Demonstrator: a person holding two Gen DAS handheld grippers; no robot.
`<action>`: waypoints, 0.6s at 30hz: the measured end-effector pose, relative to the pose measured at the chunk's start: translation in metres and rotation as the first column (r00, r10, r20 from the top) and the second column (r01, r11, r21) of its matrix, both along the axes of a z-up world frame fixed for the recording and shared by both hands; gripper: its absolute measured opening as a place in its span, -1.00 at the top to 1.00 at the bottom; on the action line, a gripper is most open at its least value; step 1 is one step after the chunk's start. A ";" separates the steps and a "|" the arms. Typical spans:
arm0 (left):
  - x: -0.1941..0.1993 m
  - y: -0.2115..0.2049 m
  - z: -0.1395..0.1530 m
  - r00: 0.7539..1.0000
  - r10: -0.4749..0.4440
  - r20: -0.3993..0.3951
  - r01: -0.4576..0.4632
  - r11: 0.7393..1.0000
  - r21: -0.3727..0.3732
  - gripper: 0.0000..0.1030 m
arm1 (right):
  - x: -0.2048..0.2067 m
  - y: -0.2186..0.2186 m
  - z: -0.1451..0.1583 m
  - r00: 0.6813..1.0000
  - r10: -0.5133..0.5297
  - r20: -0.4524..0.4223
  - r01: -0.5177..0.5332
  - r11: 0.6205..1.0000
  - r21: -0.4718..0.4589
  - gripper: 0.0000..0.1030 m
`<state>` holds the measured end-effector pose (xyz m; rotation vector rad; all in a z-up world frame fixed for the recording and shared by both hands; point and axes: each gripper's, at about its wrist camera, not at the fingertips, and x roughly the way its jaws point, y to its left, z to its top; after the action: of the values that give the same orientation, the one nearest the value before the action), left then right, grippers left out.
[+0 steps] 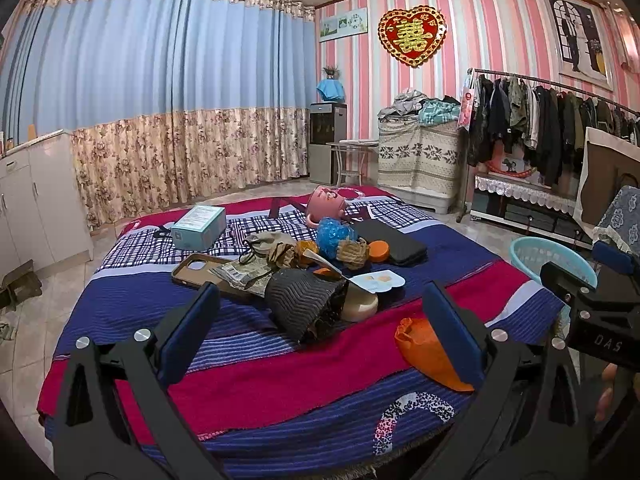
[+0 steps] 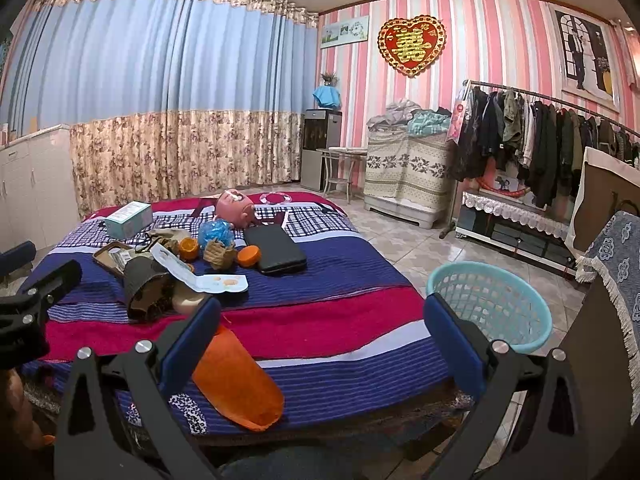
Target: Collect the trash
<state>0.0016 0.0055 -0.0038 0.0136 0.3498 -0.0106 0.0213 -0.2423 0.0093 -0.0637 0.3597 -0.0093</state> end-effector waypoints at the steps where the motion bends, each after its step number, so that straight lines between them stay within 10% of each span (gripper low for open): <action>1: 0.000 -0.001 0.001 1.000 0.001 -0.001 -0.001 1.000 0.000 -0.90 | 0.000 0.000 0.000 1.000 0.000 0.000 0.000 1.000 0.000 -0.92; 18: -0.001 -0.004 -0.003 1.000 -0.002 -0.002 0.002 1.000 -0.002 -0.90 | 0.000 -0.001 0.000 1.000 0.001 -0.002 -0.001 1.000 -0.001 -0.92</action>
<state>0.0010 0.0016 -0.0066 0.0121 0.3521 -0.0125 0.0212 -0.2429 0.0093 -0.0651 0.3616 -0.0089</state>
